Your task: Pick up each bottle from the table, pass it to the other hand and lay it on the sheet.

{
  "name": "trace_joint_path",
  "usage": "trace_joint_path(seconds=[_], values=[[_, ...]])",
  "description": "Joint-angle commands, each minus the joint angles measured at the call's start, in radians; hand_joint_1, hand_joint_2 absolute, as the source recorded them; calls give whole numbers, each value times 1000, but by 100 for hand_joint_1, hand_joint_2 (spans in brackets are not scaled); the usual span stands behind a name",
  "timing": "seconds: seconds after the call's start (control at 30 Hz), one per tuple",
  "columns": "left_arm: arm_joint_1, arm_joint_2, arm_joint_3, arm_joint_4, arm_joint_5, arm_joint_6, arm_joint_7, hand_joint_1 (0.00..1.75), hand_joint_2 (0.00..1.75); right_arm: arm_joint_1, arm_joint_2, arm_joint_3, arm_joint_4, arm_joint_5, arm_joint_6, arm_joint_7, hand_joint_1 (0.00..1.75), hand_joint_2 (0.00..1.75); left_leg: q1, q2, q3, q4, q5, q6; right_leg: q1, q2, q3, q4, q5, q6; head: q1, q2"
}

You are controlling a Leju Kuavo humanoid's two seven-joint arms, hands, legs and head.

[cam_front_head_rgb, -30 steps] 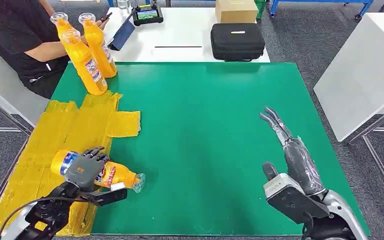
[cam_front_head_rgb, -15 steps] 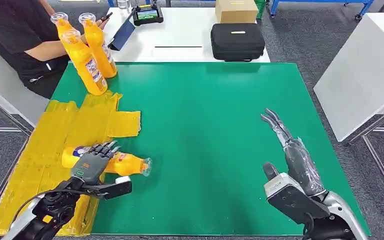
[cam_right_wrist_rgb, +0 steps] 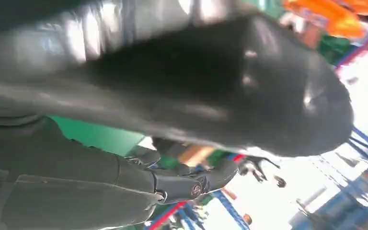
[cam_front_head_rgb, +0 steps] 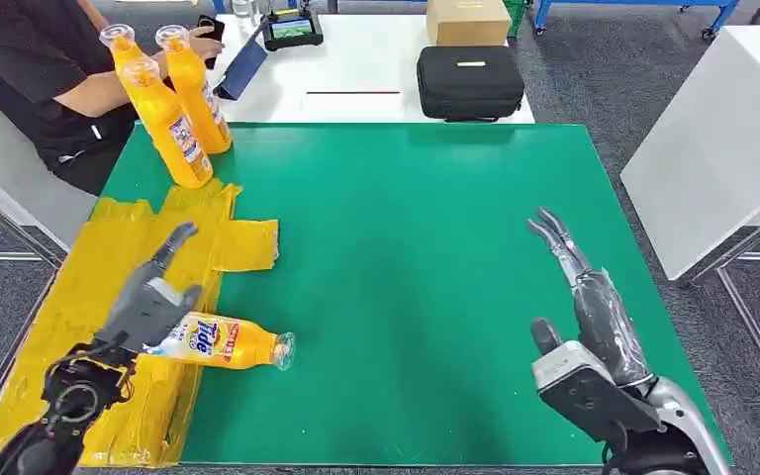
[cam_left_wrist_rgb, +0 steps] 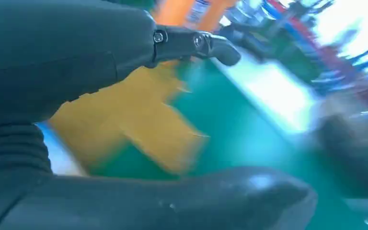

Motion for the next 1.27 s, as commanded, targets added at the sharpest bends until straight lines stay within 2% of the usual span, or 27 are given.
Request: trace_joint_path(seconds=[0.03, 0.17, 0.3, 0.93, 1.03, 1.1, 1.13, 1.27], values=[[-1, -100, 105, -268, 323, -61, -68, 0, 0, -170, 51, 24, 207, -287, 21, -125, 0, 0, 2, 4, 4, 1, -2, -4, 2, 3, 4, -1, 0, 1, 0, 0], [-33, -129, 75, -321, 349, -53, -41, 0, 0, -219, 70, 113, 226, -266, -88, -177, 0, 0, 1, 1, 4, 0, -1, -4, 2, 0, 4, -1, 0, 0, 0, 0], [-31, -157, 63, -349, 357, -60, -3, 0, 0, -232, 75, 145, 220, -291, -136, -184, 0, 0, 1, 2, 4, 0, -1, -4, 1, 1, 4, -1, 0, 0, 0, 0], [-24, -162, 60, -341, 359, -64, -1, 0, 0, -229, 74, 149, 218, -296, -156, -187, 0, 0, 1, 1, 4, 0, -1, -3, 1, 0, 4, -1, -1, 0, 0, 0], [-36, -166, 14, -324, 352, -64, 28, 0, 0, -242, 82, 183, 227, -259, -188, -187, 0, 0, 1, 0, 2, 0, 0, -2, 1, 0, 2, -1, 0, 0, 0, 0], [-41, -168, -15, -316, 315, -48, 37, 0, 0, -242, 101, 185, 228, -240, -222, -194, 0, 0, 2, 1, 9, -1, -3, -6, 2, -1, 9, -2, -2, 1, 0, 0], [-38, -174, -28, -316, 321, -48, 30, 0, 0, -242, 102, 197, 227, -258, -232, -196, 0, 0, 1, 0, 3, -1, 0, -2, 1, -1, 3, -1, 0, 0, 0, 0], [-78, -184, -95, -301, 261, -67, 32, 0, 0, -252, 87, 222, 216, -241, -252, -188, 0, 0, 1, -1, 5, 0, -1, -4, 1, -3, 5, -1, -1, 1, 0, 0]])
